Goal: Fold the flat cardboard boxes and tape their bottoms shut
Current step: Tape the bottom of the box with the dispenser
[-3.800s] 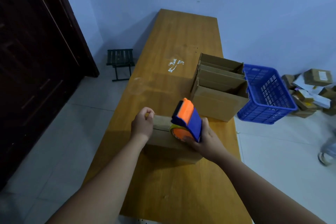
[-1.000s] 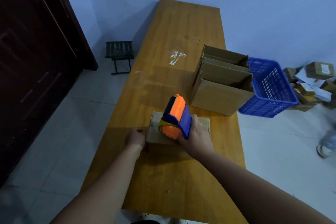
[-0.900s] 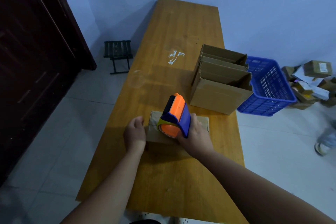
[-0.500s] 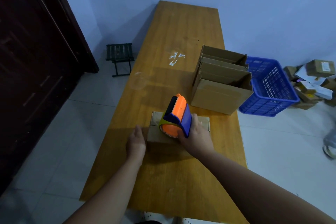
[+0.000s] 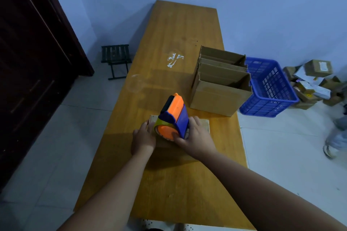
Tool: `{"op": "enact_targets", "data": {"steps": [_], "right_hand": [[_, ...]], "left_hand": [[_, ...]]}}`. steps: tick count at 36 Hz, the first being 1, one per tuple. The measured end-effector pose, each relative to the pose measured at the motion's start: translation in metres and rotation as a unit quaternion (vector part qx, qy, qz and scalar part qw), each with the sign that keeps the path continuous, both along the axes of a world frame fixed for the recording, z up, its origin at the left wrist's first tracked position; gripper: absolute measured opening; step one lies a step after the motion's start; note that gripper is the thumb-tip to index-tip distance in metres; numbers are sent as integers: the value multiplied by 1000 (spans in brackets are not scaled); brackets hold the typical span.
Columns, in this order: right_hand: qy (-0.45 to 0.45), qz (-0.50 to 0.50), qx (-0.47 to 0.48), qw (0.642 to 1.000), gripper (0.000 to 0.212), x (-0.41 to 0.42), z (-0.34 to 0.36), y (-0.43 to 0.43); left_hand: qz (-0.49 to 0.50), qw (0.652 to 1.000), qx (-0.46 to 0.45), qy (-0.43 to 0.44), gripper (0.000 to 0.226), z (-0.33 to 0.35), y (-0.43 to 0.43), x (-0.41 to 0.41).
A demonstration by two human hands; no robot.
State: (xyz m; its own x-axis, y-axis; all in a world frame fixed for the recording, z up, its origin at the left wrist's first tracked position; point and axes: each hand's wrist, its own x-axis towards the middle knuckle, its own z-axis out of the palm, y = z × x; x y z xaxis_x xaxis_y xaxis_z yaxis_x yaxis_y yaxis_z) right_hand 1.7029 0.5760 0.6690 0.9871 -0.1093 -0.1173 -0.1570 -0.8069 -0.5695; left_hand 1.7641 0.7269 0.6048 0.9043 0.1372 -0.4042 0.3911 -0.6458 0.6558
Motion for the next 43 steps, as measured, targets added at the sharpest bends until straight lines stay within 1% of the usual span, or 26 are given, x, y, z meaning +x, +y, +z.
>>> {"op": "enact_targets", "data": {"steps": [2,3,6,8,10,13,15,18,21,25,27,28,30,32,33,35,38,41,43], "right_hand": [[-6,-8,13,1000,57,1,4,-3],[-13,-8,14,1000,60,1,6,-5],[-33,15,30,999,80,3,11,-5],[-37,31,51,998,84,6,14,-3],[-32,46,60,997,76,12,19,-1],[-19,65,53,996,59,22,26,-7],[-4,72,48,996,53,25,29,-13],[14,79,12,997,49,24,35,-25],[28,86,-38,995,52,19,40,-35],[6,88,-90,992,53,7,37,-36],[-1,63,-65,996,51,4,31,-36],[-5,46,-34,998,48,3,27,-36],[-14,8,57,998,43,1,20,-40],[-18,-32,147,988,47,-3,15,-42],[-22,-49,174,983,50,-6,13,-43],[-33,-67,189,979,49,-10,8,-42],[-40,-61,163,984,46,-9,7,-44],[-27,-28,108,993,51,-4,14,-51],[-20,-16,69,997,51,-3,18,-58]], "left_hand": [[-20,1000,18,6,49,1,2,1],[-30,999,24,7,51,2,2,0],[-46,998,29,10,57,6,1,-2],[-51,998,46,12,57,9,0,-3],[-55,996,61,20,56,10,0,-2],[-67,993,84,37,57,11,0,-1],[-70,991,100,48,59,11,0,1],[-64,989,118,55,59,11,-2,2],[-67,990,110,53,60,9,-3,2],[-67,992,96,38,64,4,-1,0],[-63,993,91,37,66,3,-2,0],[-63,993,90,37,67,3,-2,1],[-64,993,93,37,67,4,-3,3],[-64,993,95,31,66,5,-2,3],[-65,993,93,27,66,5,-2,2],[-68,994,86,18,67,5,-1,1],[-69,993,95,15,67,5,-2,0],[-70,991,114,18,68,8,-4,1],[-71,990,119,28,67,10,-4,2]]}}
